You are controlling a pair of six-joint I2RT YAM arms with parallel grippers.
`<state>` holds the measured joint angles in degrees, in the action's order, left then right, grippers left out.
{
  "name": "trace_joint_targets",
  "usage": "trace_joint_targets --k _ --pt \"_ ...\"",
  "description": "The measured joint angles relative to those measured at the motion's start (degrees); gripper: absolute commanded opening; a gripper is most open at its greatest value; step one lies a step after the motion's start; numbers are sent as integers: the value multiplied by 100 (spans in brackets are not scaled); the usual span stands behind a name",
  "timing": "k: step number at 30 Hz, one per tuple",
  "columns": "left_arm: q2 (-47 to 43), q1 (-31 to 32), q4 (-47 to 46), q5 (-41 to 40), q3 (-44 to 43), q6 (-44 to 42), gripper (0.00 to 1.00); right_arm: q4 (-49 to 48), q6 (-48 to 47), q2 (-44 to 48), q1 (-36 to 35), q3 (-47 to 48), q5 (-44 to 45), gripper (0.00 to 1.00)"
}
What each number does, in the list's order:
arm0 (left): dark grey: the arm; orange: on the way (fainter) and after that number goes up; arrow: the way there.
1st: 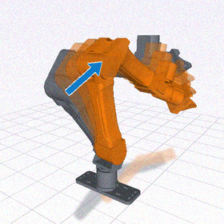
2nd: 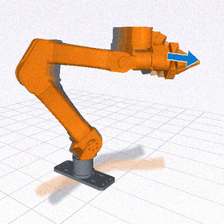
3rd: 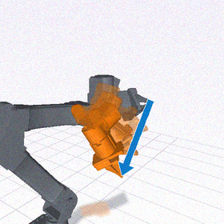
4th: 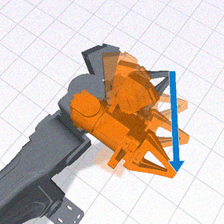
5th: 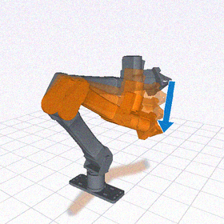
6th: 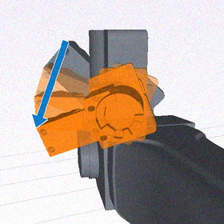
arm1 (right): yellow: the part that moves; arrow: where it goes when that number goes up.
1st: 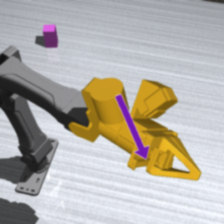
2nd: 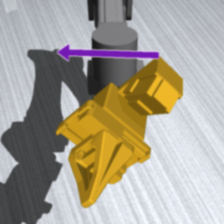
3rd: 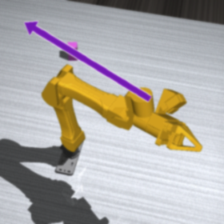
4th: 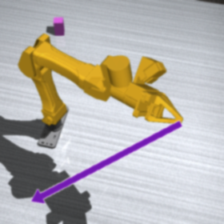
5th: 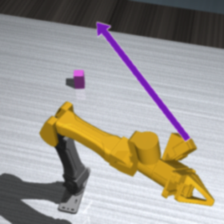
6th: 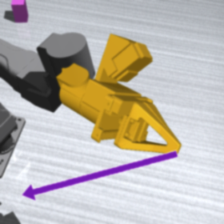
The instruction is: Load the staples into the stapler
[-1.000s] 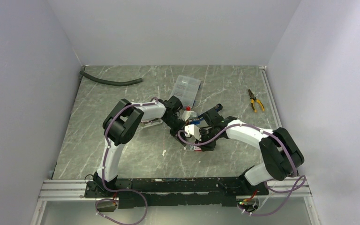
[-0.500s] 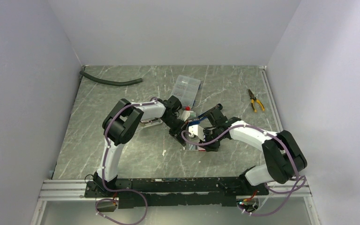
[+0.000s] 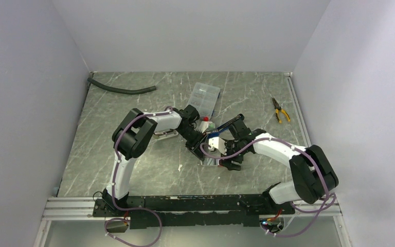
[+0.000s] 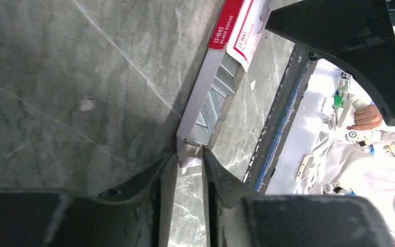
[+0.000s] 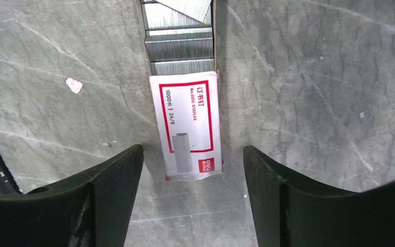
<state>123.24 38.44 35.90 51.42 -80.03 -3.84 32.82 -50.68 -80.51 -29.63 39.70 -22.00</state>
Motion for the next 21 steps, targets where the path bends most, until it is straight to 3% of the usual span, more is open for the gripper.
trace_joint_targets --k 10,16,21 --pt "-424 0 -42 -273 116 -101 61 133 525 872 195 35 -61 77" --pt "-988 24 -153 -977 348 -155 58 221 868 1711 608 50 -33 76" --pt "-1364 308 -166 -1587 378 -144 49 341 1143 2511 1019 46 33 76"
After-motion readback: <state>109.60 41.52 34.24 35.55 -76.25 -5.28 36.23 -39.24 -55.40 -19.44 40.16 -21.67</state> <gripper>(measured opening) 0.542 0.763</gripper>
